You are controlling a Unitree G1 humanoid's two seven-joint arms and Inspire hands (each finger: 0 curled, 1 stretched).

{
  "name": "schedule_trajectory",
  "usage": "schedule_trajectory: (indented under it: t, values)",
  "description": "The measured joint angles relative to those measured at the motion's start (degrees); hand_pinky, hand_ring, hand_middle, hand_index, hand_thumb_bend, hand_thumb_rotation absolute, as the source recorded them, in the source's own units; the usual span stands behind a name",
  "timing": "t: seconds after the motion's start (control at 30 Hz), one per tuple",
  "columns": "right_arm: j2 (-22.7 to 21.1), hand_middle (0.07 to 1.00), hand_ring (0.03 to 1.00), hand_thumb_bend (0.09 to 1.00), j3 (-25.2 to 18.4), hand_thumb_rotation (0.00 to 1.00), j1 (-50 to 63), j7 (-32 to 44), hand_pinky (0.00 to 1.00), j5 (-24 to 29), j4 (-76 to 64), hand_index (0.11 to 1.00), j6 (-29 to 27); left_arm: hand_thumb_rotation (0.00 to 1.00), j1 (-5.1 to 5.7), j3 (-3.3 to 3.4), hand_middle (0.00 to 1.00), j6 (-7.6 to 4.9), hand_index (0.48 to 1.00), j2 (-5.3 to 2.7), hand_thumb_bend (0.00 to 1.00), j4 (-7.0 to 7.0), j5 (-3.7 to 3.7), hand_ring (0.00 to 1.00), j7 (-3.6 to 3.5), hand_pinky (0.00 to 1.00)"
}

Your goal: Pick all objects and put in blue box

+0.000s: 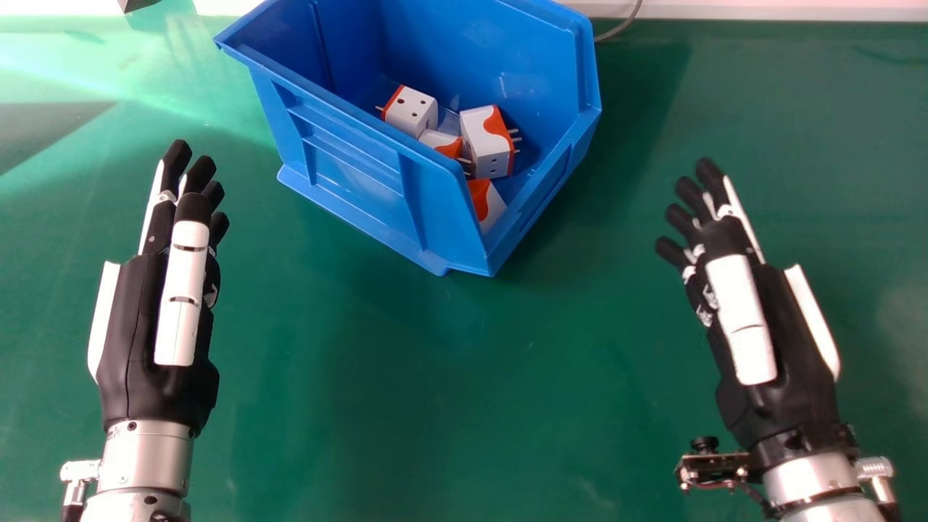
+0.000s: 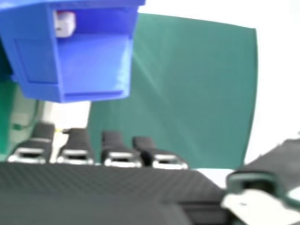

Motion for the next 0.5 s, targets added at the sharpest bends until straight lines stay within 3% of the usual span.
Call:
schedule_trajectory:
  t: [0.13,0.3,0.5]
  values:
    - [0.41,0.995,0.994,0.546,-0.97,0.99,0.43,0.75,0.99,0.41,0.0,0.995,-1.0,0.87,0.78,-0.04,0.97,-0.02,0.972,-0.01,0.51,0.27,0.08,0.98,-0.13,0.98]
    - [0.66,0.998,0.998,0.529,-2.27,1.0,1.06,1.36,1.0,0.62,-0.03,0.998,-1.01,0.88,1.88,-0.11,0.97,0.04,0.972,-0.02,0.53,0.06,0.62,0.98,0.58,0.99]
    - [0.93,1.0,1.0,0.517,-3.45,1.0,0.81,1.39,1.0,1.19,-0.11,1.0,-1.02,0.86,1.68,-0.49,0.97,0.34,0.966,-0.02,0.54,0.04,0.64,0.97,0.9,0.99]
